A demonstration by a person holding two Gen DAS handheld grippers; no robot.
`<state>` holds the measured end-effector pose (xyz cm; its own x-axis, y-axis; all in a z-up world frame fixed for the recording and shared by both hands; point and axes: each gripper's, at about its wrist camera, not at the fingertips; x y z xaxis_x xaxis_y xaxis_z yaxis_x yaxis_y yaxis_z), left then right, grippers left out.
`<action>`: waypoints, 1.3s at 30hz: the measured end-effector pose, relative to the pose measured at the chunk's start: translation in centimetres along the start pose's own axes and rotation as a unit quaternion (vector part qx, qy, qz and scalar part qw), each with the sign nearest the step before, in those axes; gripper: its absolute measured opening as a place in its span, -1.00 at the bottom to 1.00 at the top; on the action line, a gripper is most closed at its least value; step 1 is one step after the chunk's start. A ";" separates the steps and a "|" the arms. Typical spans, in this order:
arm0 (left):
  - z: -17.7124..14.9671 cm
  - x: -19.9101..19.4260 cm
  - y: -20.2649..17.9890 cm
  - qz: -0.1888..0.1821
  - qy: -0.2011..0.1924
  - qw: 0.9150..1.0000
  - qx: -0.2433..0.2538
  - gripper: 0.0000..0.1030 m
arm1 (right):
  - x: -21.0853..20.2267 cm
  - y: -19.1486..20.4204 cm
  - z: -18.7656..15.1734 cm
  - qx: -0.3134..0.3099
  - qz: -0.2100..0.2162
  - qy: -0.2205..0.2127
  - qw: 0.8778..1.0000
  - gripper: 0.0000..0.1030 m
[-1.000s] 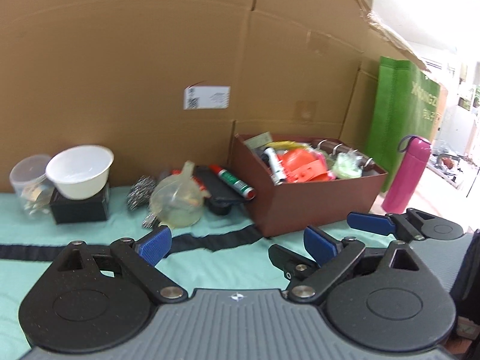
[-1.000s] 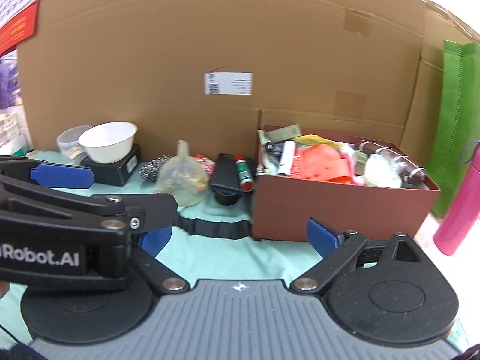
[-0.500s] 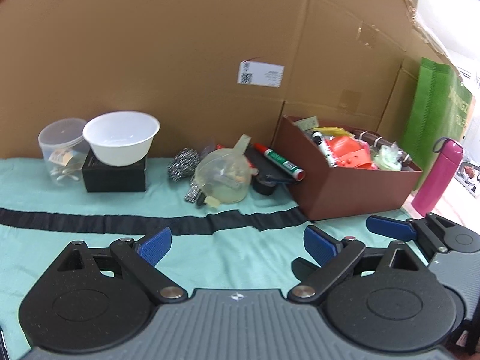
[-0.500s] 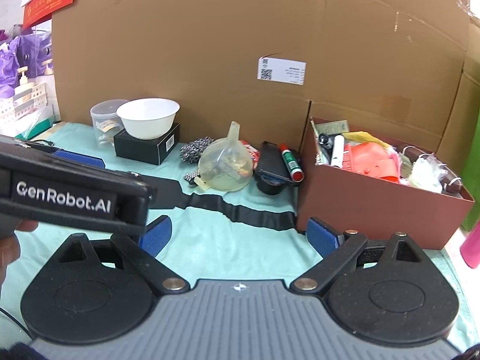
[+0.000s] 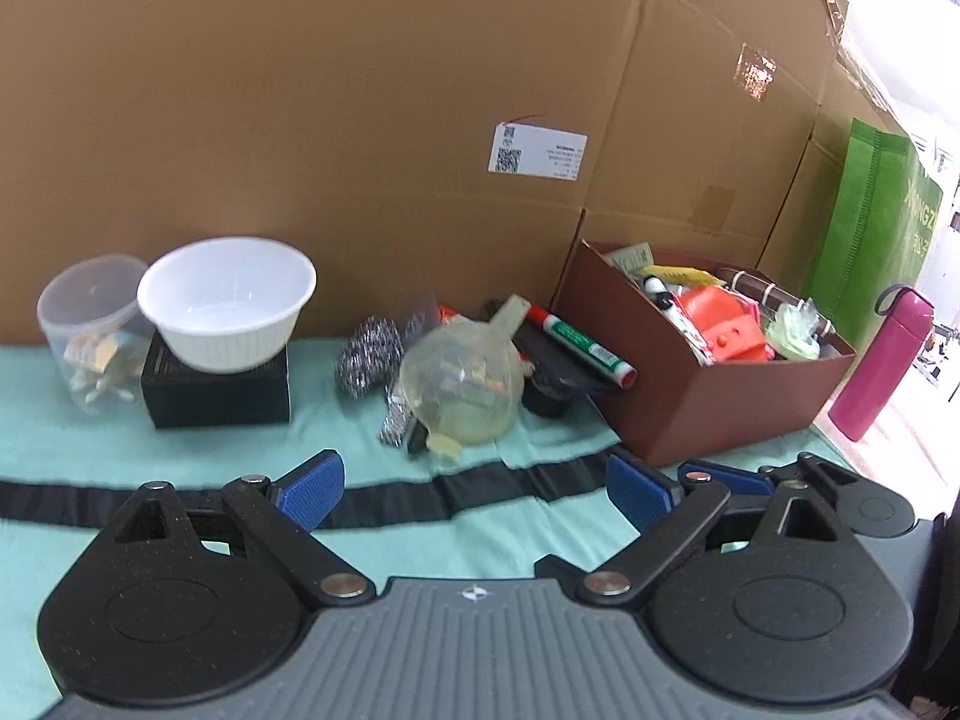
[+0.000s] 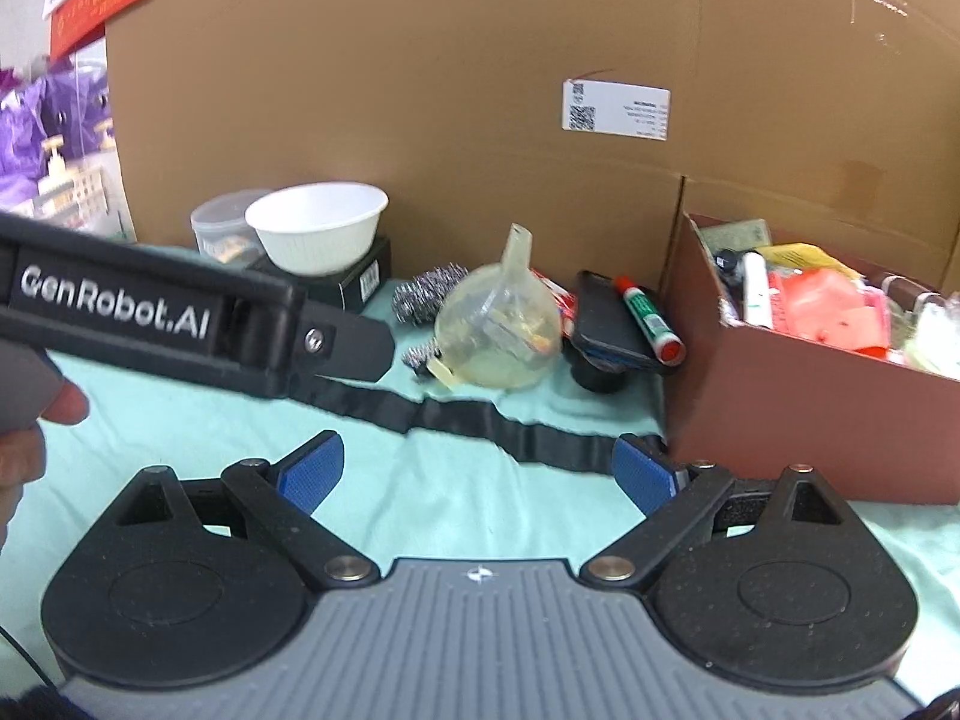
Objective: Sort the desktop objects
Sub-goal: 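Withdraw the left tool from the brown box toward the funnel, then grasp the clear plastic funnel with the left tool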
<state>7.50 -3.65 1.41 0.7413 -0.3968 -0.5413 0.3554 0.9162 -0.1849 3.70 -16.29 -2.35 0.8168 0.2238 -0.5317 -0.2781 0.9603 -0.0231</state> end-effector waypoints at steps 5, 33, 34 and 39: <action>2.0 1.9 -0.4 -0.026 -0.005 0.999 0.031 0.80 | 2.2 0.0 1.1 -0.004 0.013 -0.032 0.999 0.81; 4.8 13.9 1.7 -0.054 0.051 0.995 0.064 0.36 | 14.5 -3.3 3.1 0.104 0.026 0.018 0.994 0.56; 4.8 14.0 1.6 -0.053 0.053 0.995 0.065 0.37 | 14.7 -3.2 3.1 0.102 0.025 0.019 0.994 0.55; 4.8 13.8 1.5 -0.053 0.052 0.995 0.072 0.37 | 14.9 -3.1 2.7 0.100 0.022 0.016 0.995 0.52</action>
<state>20.98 -8.00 -2.44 0.6356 -0.4763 -0.6076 0.5118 0.8492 -0.1303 18.08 -15.49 -7.88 0.7887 0.2635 -0.5554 -0.2038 0.9645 0.1682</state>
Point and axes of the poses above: each gripper's, at about its wrist camera, not at the fingertips, and x roughly the way its jaws point, y to its left, z to its top
